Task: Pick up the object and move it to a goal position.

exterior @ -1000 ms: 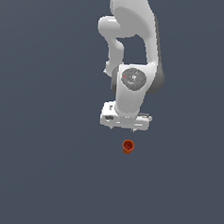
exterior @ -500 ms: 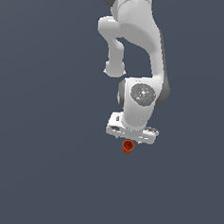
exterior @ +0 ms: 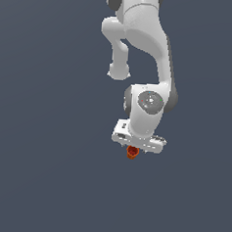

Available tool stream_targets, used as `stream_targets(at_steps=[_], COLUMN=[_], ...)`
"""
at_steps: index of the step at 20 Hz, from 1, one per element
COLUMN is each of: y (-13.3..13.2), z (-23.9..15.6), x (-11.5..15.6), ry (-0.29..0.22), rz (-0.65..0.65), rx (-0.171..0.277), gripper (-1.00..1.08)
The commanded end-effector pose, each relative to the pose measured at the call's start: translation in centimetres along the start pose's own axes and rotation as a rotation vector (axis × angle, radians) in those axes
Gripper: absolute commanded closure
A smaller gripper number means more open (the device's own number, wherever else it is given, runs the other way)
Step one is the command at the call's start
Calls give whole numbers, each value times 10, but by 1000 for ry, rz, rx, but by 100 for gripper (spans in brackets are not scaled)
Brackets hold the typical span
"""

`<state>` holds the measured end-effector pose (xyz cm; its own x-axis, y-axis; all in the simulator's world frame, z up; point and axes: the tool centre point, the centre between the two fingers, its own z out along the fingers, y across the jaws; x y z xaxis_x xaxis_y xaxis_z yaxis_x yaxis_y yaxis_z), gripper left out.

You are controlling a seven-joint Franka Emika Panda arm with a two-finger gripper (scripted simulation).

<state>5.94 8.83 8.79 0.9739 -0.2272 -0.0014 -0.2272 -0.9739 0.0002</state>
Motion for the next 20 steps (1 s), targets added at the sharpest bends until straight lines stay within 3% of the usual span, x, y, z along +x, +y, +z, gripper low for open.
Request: stream_targets(at_steps=[1,10,16,17,20], y=[0,0,0,0,0], z=[3,44,50,50,50], x=[0,0,1,1,1], ry=[0,1,1,1,1], rz=[0,4,4,4,4], rx=[0,0,0,0,0], gripper=[-92,-92,-92,108,108])
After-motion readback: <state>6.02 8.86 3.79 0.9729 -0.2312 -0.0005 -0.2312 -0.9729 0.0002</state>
